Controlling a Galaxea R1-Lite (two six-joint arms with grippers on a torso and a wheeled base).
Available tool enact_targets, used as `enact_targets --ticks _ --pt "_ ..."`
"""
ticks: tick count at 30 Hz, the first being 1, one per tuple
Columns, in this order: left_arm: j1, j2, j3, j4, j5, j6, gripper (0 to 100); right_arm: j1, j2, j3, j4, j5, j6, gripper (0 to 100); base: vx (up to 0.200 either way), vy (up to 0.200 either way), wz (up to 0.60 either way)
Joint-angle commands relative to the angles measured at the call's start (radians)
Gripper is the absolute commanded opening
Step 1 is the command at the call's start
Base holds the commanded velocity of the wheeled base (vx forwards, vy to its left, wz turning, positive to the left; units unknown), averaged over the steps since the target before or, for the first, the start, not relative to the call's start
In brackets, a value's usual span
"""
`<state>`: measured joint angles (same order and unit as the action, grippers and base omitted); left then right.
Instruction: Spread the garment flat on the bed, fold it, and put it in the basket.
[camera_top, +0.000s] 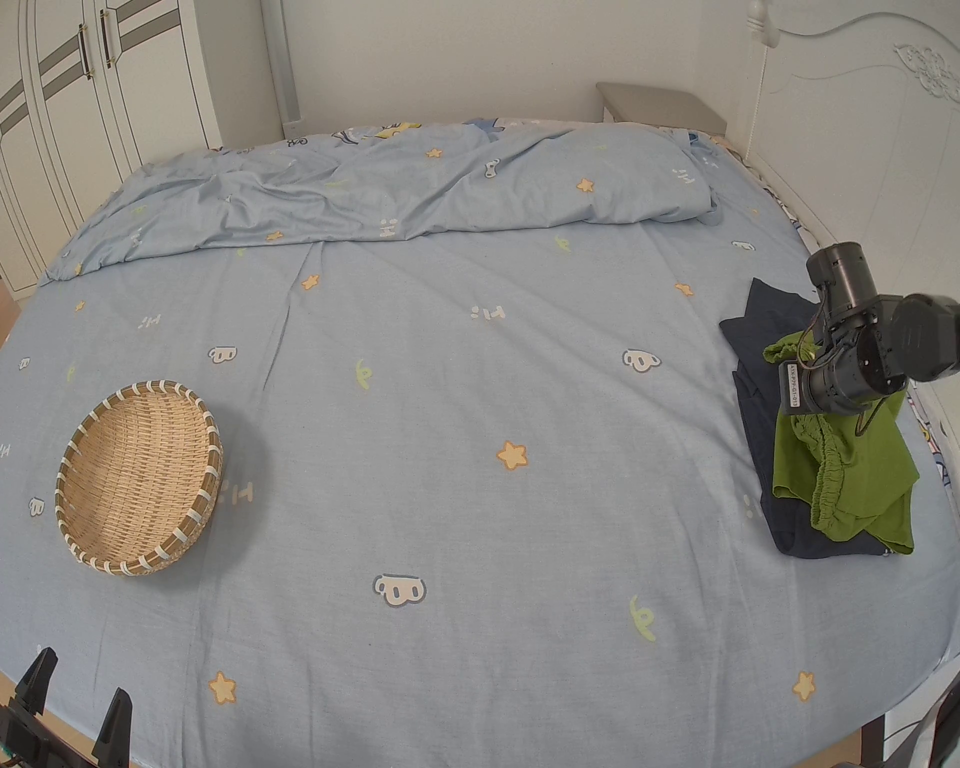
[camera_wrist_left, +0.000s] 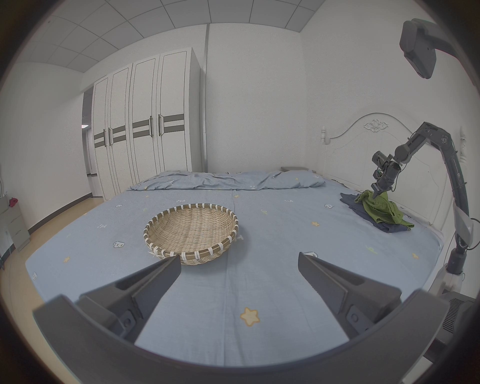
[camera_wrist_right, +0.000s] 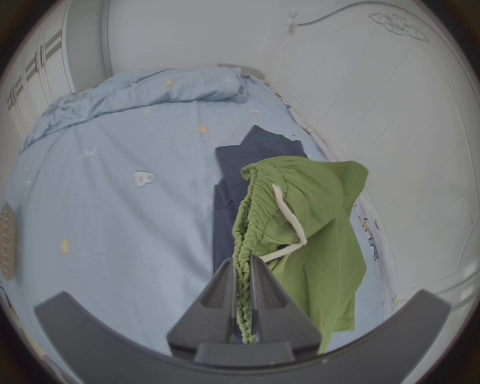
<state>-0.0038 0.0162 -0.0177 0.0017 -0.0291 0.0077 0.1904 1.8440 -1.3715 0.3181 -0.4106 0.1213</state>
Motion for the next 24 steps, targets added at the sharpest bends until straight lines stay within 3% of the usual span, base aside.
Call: enact_targets --ticks 1,7,13,15,16,24 --pt "0.001 -0.016 0.016 0.0 0.0 0.0 100 0.07 -0.111 -0.109 0.118 0.078 0.08 0 0.0 0.0 0.0" --pt "-0.001 -0.016 0.016 0.0 0.0 0.0 100 0.238 -0.147 -0.158 0.24 0.217 0.242 0 0.0 0.0 0.0" --pt "-0.001 -0.016 0.016 0.0 0.0 0.002 100 0.435 -0.14 -0.13 0.226 0.223 0.376 0 0.0 0.0 0.0" --pt "-0.001 -0.016 0.016 0.0 0.0 0.002 100 0.457 -0.138 -0.129 0.222 0.223 0.39 0 0.0 0.0 0.0" --pt "-0.001 -0.016 0.016 0.0 0.0 0.0 100 0.521 -0.134 -0.124 0.199 0.223 0.417 0 0.0 0.0 0.0" --pt "-0.001 -0.016 0.016 0.0 0.0 0.0 100 0.698 0.007 -0.141 -0.01 0.21 0.436 0 0.0 0.0 0.0"
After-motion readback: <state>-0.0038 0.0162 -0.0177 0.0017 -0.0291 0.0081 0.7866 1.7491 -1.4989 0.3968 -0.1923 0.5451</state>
